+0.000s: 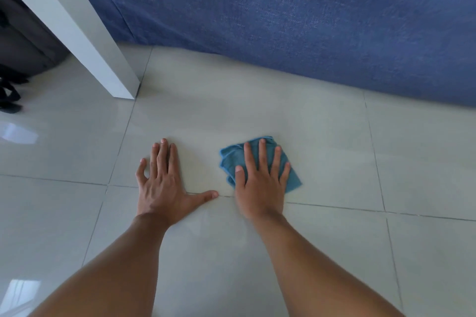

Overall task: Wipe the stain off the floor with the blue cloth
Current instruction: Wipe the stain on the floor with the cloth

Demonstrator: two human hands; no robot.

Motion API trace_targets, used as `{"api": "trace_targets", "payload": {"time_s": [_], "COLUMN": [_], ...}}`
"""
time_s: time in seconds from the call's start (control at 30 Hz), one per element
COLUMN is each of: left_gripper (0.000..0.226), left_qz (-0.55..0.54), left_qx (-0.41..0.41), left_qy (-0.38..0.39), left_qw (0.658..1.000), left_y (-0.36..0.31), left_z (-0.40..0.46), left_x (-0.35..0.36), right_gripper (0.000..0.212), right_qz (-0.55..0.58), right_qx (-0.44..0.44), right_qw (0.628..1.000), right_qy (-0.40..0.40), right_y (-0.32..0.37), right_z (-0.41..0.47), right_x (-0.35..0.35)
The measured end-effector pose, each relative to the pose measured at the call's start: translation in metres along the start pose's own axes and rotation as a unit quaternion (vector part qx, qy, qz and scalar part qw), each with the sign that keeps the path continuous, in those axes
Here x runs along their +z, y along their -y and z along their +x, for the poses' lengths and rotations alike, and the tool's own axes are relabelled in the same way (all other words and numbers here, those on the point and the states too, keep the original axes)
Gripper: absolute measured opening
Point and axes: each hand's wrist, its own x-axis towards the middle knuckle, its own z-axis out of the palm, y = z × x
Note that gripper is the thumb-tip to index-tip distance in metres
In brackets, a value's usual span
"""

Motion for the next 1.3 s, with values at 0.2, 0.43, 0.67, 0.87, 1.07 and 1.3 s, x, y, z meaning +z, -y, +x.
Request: {"api": "trace_targets", "payload": {"time_s": [0.2, 0.43, 0.67, 0.87, 1.07, 1.3], "left_gripper": [0.150, 0.150, 0.150, 0.149, 0.146, 0.109], "left_qz": [-0.001, 0.005, 0.008, 0.021, 0.024, -0.089], "left_qx": [-0.001, 0.002, -0.002, 0.002, 0.007, -0.036], "left_qy": [0.008, 0.002, -0.006, -0.014, -0.027, -0.045], "left_qw": [1.000, 1.000, 1.000, 1.000, 0.999, 0.994], "left_y": [-0.001, 0.000, 0.002, 0.002, 0.003, -0.019], "left_z": [0.000, 0.000, -0.001, 0.000, 0.001, 0.015], "left_x": [-0.001, 0.000, 0.005, 0.007, 0.011, 0.003], "right_gripper": [0.061, 0.063, 0.063, 0.062, 0.029, 0.054], "right_qz": [0.020, 0.014, 0.000, 0.064, 0.239, 0.135], "right_qx": [-0.002, 0.103, -0.080, -0.163, -0.104, -0.103], "right_qw": [0.999, 0.994, 0.995, 0.982, 0.964, 0.984], "right_qy": [0.030, 0.018, 0.064, 0.072, -0.046, 0.052], "right_y": [-0.025, -0.012, 0.023, 0.009, 0.006, 0.009], "right_z": [0.071, 0.070, 0.075, 0.043, 0.058, 0.085], "right_x": [-0.024, -0.023, -0.015, -0.013, -0.032, -0.055]}}
